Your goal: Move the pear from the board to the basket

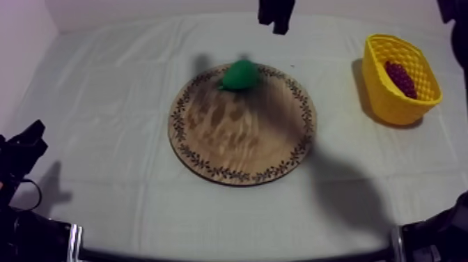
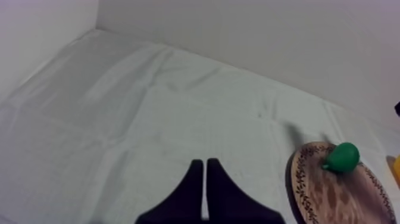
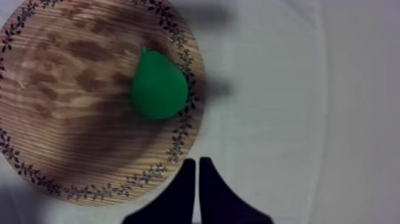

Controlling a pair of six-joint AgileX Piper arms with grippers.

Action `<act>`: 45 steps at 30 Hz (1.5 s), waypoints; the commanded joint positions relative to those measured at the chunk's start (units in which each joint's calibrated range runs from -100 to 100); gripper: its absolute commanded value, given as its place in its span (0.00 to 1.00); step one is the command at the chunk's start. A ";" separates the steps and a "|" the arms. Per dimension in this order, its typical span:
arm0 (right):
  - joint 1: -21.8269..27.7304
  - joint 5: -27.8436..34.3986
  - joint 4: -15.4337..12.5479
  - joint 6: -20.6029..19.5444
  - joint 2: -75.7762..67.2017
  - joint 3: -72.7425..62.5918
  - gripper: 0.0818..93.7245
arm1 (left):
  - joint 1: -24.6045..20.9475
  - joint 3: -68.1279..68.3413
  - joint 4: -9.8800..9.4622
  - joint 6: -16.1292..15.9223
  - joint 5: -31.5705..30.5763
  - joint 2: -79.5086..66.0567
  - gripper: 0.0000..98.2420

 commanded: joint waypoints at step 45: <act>-2.21 1.69 2.35 5.59 12.04 -3.62 0.72 | 0.00 0.00 -0.02 0.01 -0.01 0.00 0.00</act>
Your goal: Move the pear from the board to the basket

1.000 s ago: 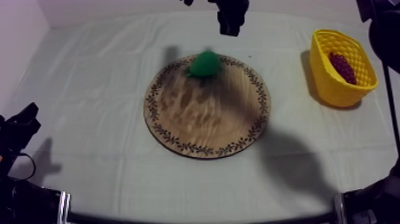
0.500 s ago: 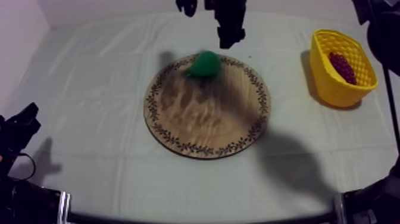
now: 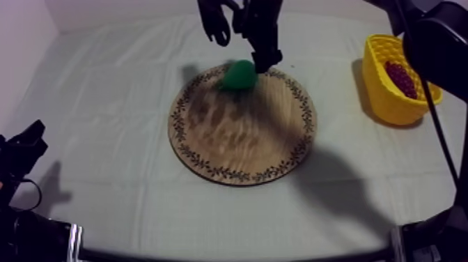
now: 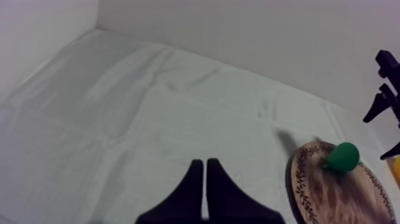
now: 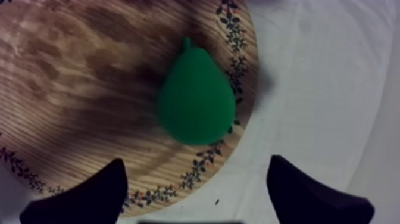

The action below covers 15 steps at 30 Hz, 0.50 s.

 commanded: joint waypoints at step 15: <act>-0.22 -1.14 0.23 3.62 9.56 -5.69 0.72 | 0.00 0.00 -0.02 0.01 -0.01 0.00 0.00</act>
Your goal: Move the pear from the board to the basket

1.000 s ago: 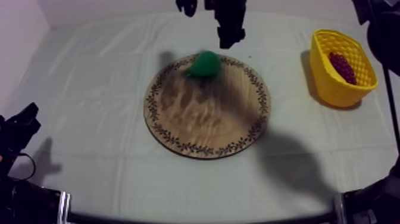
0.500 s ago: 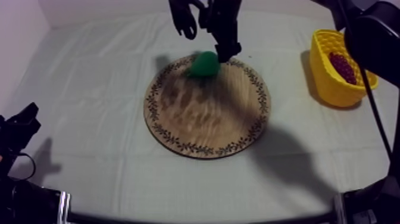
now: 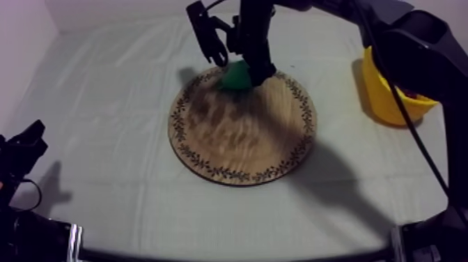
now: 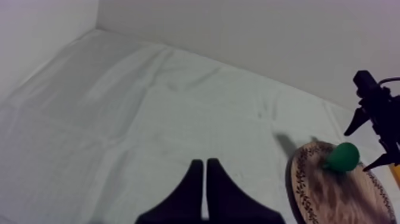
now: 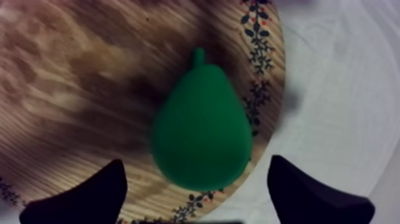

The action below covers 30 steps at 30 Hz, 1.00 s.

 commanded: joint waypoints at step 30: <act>-1.09 -2.91 0.43 0.64 9.38 -6.98 0.36 | 0.00 0.00 -0.02 0.01 -0.01 0.00 0.00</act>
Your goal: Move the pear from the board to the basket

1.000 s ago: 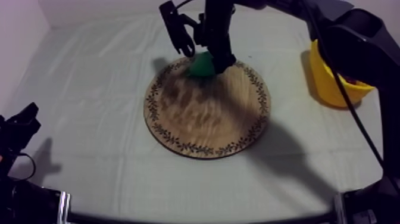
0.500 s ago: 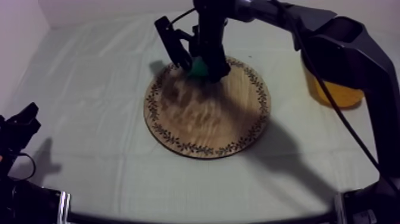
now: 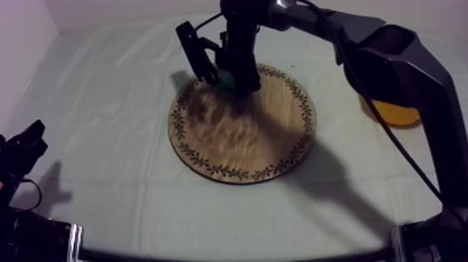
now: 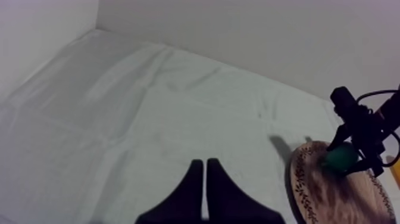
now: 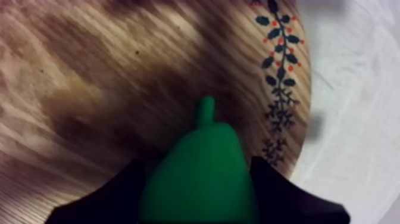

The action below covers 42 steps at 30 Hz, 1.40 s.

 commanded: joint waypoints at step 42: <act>12.06 -8.06 3.97 -18.86 -44.97 30.68 0.33 | 0.00 0.00 -0.02 0.01 -0.01 0.00 0.00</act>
